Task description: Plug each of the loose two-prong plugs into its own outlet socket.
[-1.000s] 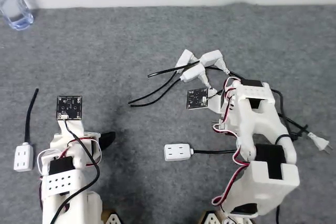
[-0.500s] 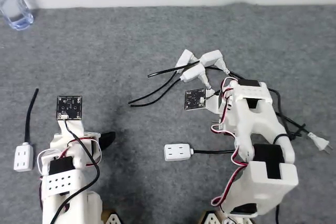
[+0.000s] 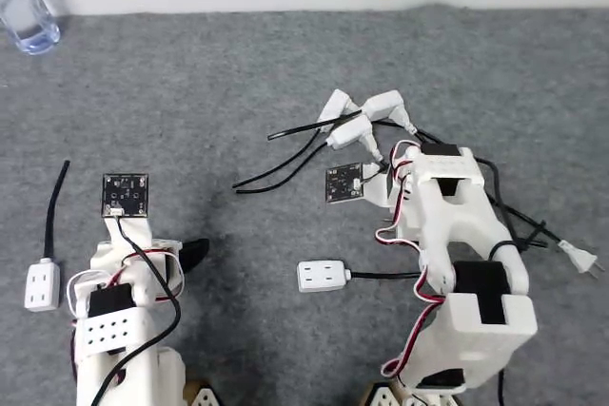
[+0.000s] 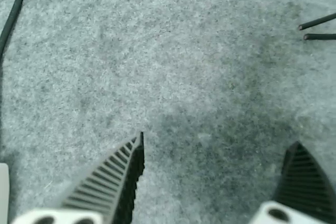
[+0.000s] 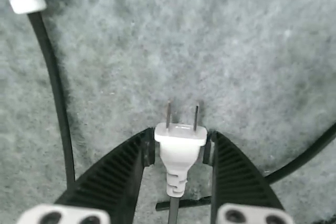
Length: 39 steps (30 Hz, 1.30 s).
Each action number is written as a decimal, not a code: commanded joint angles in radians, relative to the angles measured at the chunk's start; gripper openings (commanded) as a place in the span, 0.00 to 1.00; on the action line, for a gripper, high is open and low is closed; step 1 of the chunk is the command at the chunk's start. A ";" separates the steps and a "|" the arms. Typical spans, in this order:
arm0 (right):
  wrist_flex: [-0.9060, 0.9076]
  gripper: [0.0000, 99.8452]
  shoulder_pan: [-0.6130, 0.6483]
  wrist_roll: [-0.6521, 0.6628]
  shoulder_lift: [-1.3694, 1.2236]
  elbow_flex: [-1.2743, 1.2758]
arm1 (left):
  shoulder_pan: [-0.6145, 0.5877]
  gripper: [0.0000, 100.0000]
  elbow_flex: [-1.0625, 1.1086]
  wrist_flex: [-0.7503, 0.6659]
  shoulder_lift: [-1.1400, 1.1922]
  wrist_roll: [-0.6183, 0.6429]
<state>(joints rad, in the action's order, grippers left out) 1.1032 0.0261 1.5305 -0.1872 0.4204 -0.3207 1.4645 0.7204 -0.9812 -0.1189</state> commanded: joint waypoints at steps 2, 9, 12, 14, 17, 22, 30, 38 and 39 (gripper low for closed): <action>0.016 0.16 0.001 0.009 0.004 -0.015 | 0.006 0.39 -0.005 -0.021 -0.008 0.003; 0.007 0.16 -0.013 0.014 -0.022 -0.017 | 0.006 0.39 -0.005 -0.023 -0.008 0.003; 0.005 0.16 -0.010 0.014 -0.054 -0.023 | 0.006 0.39 -0.005 -0.023 -0.008 0.003; 0.013 0.15 -0.008 0.014 -0.062 -0.040 | 0.006 0.39 -0.005 -0.023 -0.008 0.003; 0.015 0.04 -0.007 0.014 -0.067 -0.044 | 0.006 0.39 -0.005 -0.023 -0.008 0.003; 0.015 0.01 -0.012 0.012 -0.067 -0.043 | 0.006 0.39 -0.005 -0.023 -0.008 0.003; 0.154 0.01 0.033 0.006 0.035 -0.046 | 0.068 0.39 -0.018 0.031 -0.015 0.009; 0.303 0.01 0.119 -0.133 0.243 -0.044 | 0.516 0.39 -0.068 0.126 -0.015 0.183; 0.325 0.01 0.130 -0.149 0.271 -0.044 | 0.578 0.39 -0.067 0.106 -0.015 0.213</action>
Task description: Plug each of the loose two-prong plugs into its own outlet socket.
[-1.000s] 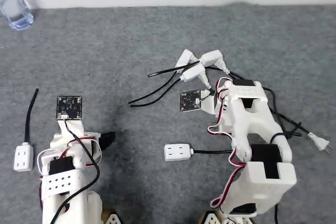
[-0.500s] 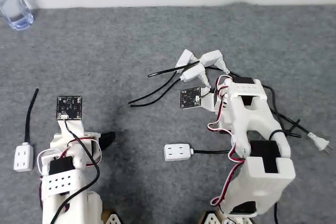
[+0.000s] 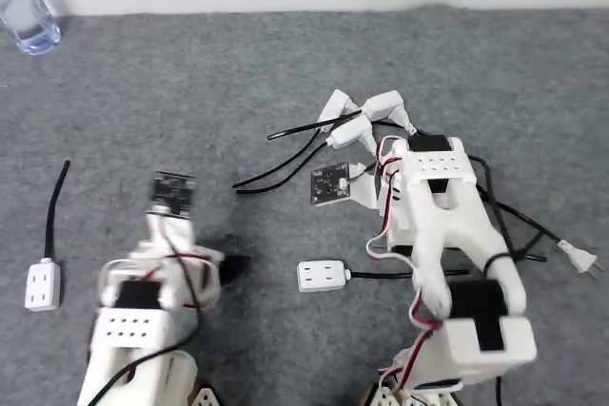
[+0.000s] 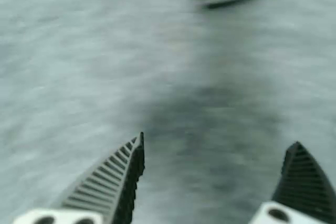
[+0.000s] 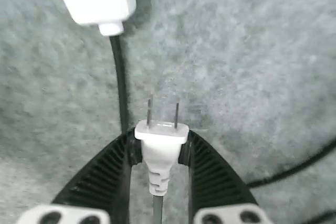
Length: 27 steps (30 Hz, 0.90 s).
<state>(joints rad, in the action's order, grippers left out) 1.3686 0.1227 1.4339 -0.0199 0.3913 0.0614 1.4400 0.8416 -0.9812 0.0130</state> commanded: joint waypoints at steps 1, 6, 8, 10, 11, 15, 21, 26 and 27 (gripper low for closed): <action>0.082 0.01 0.044 -0.064 0.130 -0.015 | 0.247 0.39 -0.042 -0.044 -0.015 0.118; 0.136 0.01 0.076 -0.157 0.226 -0.014 | 0.304 0.39 -0.041 -0.201 -0.015 0.322; 0.137 0.01 0.077 -0.196 0.248 -0.012 | 0.305 0.39 -0.041 -0.239 -0.015 0.388; 0.148 0.01 0.077 -0.210 0.268 0.003 | 0.315 0.39 -0.041 -0.247 -0.015 0.425; 0.150 0.01 0.077 -0.213 0.275 0.018 | 0.316 0.39 -0.041 -0.252 -0.015 0.437; 0.125 0.01 0.079 -0.215 0.318 0.092 | 0.319 0.39 -0.041 -0.255 -0.015 0.480; 0.113 0.01 0.081 -0.215 0.404 0.147 | 0.321 0.39 -0.028 -0.261 -0.015 0.489; 0.122 0.01 0.142 -0.272 0.467 0.150 | 0.388 0.39 -0.008 -0.287 -0.014 0.489; 0.131 0.01 0.171 -0.278 0.473 0.150 | 0.399 0.39 -0.001 -0.299 -0.014 0.489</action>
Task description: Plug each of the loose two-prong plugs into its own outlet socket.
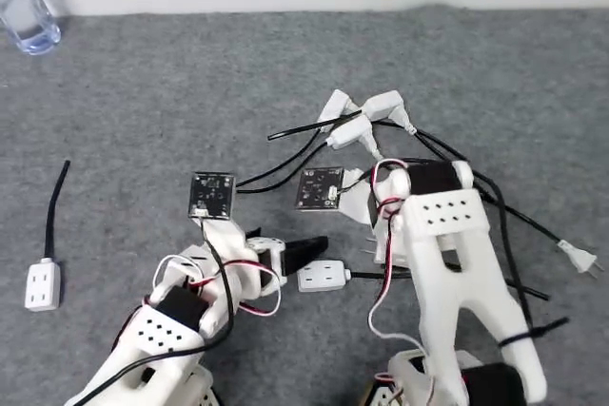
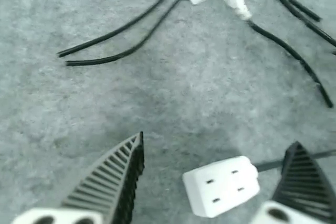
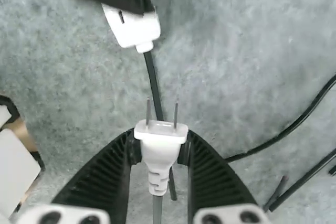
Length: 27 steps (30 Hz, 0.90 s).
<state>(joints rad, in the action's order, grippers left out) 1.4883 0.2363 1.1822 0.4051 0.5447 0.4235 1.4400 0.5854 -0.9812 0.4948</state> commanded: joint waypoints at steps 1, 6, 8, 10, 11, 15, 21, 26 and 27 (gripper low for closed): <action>0.016 0.01 0.085 -0.032 0.054 -0.005 | 0.041 0.39 0.002 -0.060 -0.014 0.008; -0.008 0.01 0.182 -0.086 0.056 -0.008 | 0.044 0.39 0.008 -0.087 -0.014 0.008; -0.015 0.01 0.193 -0.098 0.056 -0.006 | 0.044 0.39 0.008 -0.087 -0.014 0.008; -0.016 0.01 0.194 -0.100 0.056 -0.006 | 0.043 0.39 0.008 -0.087 -0.014 0.008; -0.015 0.01 0.194 -0.100 0.058 -0.006 | 0.043 0.39 0.008 -0.087 -0.014 0.008; 0.001 0.01 0.196 -0.100 0.067 -0.011 | 0.041 0.39 0.012 -0.087 -0.014 0.008; 0.077 0.01 0.205 -0.121 0.067 -0.084 | 0.041 0.39 0.013 -0.084 -0.014 0.008; 0.096 0.01 0.222 -0.150 0.067 -0.132 | 0.041 0.39 0.015 -0.084 -0.014 0.008; 0.105 0.01 0.232 -0.161 0.070 -0.140 | 0.041 0.39 0.019 -0.084 -0.014 0.008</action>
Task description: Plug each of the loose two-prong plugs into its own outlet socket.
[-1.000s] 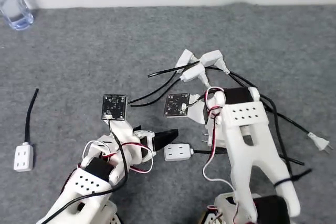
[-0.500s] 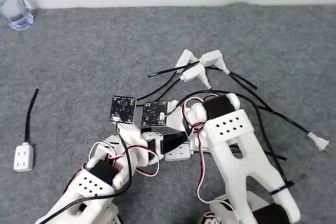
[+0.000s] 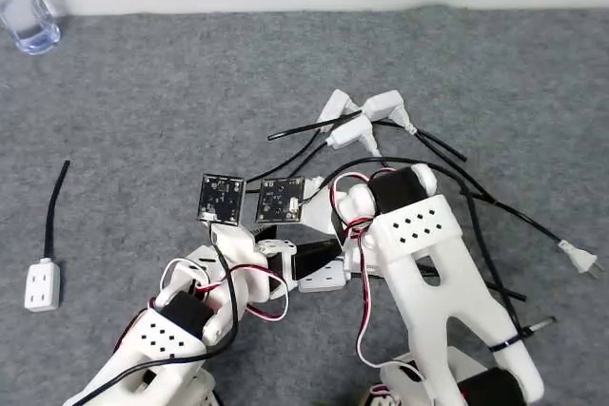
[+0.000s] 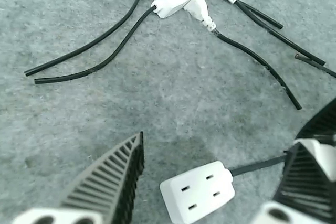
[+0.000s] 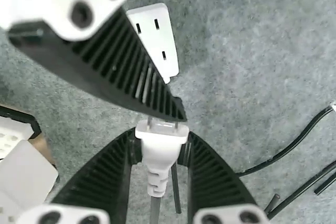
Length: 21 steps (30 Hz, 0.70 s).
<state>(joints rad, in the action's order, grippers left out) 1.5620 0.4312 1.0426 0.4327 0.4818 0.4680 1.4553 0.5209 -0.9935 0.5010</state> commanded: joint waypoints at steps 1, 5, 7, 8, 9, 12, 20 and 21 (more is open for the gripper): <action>0.033 0.01 0.048 -0.029 0.050 -0.080 | -0.002 0.39 0.010 -0.021 -0.002 0.002; 0.036 0.01 0.090 -0.040 0.136 -0.087 | -0.002 0.39 0.013 -0.020 -0.002 0.002; 0.036 0.01 0.093 -0.055 0.183 -0.089 | -0.003 0.39 0.013 -0.020 -0.002 0.002; 0.036 0.01 0.091 -0.060 0.197 -0.089 | -0.003 0.39 0.013 -0.020 -0.002 0.002; 0.036 0.01 0.088 -0.061 0.213 -0.086 | -0.003 0.39 0.013 -0.020 -0.002 0.002; 0.062 0.01 0.087 -0.060 0.225 -0.086 | 0.000 0.39 0.013 -0.020 -0.002 0.002; 0.061 0.01 0.087 -0.061 0.225 -0.086 | -0.003 0.39 0.013 -0.020 -0.002 0.002; 0.061 0.01 0.087 -0.063 0.225 -0.086 | -0.003 0.39 0.013 -0.020 -0.002 0.002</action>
<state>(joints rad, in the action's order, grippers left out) 1.6157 0.5140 0.9904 0.6337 0.4572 0.4618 1.4737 0.5209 -0.9812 0.4964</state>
